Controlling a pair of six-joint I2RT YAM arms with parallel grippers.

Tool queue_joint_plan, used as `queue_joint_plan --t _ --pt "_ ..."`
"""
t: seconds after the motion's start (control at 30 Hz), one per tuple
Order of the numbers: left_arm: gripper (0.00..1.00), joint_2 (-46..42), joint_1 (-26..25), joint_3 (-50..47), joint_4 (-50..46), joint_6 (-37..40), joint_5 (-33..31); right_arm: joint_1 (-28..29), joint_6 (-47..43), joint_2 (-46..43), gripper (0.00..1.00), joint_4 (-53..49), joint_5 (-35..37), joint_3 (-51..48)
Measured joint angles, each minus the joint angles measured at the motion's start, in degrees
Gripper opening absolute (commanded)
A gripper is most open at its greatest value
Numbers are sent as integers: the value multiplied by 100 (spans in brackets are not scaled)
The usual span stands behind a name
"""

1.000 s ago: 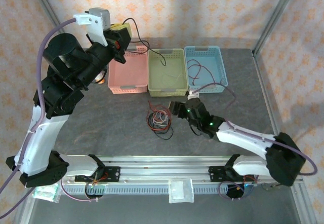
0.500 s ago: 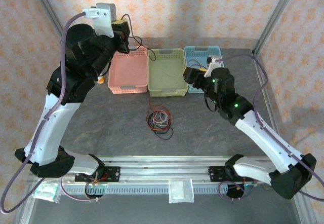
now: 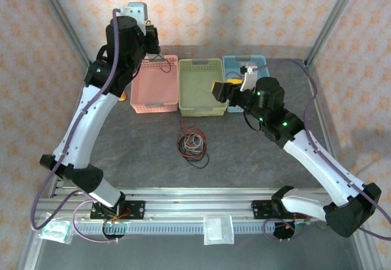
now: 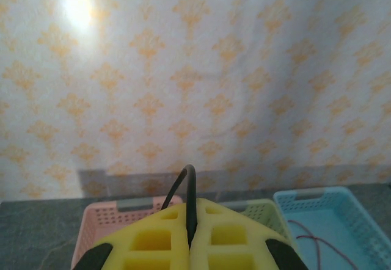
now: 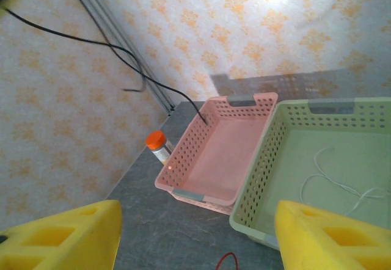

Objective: Untangle the cables

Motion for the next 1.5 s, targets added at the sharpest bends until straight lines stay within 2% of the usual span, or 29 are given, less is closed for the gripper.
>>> queue_joint_plan --t 0.57,0.83,1.03,1.33,1.5 --pt "0 909 374 -1016 361 -48 -647 376 118 -13 67 343 -313 -442" --pt "0 1401 678 -1266 468 -138 -586 468 166 -13 67 404 -286 -487" --pt "0 2070 964 -1268 468 -485 26 494 216 -13 67 428 -197 -645" --pt "0 2745 1517 -1445 807 -1104 1314 505 339 -13 67 448 -181 -828" --pt "2 3134 1600 -1346 931 -1309 1663 535 407 -13 67 474 -149 -870"
